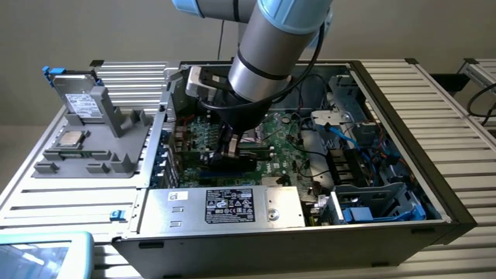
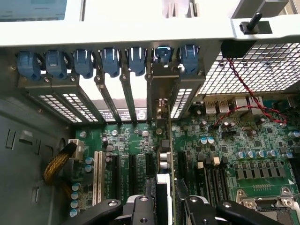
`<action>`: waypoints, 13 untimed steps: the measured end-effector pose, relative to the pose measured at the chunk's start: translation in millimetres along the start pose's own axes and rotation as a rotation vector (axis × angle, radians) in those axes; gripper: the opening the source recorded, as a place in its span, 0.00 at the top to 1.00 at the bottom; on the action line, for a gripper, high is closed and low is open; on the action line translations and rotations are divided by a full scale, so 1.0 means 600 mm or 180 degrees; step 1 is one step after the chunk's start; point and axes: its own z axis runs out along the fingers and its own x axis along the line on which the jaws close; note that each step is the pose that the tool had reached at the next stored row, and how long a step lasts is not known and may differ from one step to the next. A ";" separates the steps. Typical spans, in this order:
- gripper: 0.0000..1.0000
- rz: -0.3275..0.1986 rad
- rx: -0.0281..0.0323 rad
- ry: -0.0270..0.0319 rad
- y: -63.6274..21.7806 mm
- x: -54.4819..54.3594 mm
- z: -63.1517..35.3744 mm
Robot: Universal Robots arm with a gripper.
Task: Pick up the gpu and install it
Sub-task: 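Insert the gpu into the slot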
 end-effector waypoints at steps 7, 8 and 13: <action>0.72 -0.0027 0.0038 0.0007 0.001 0.000 0.001; 0.72 -0.0032 0.0064 0.0008 0.001 0.000 0.001; 0.72 -0.0036 0.0118 0.0005 0.002 0.000 0.002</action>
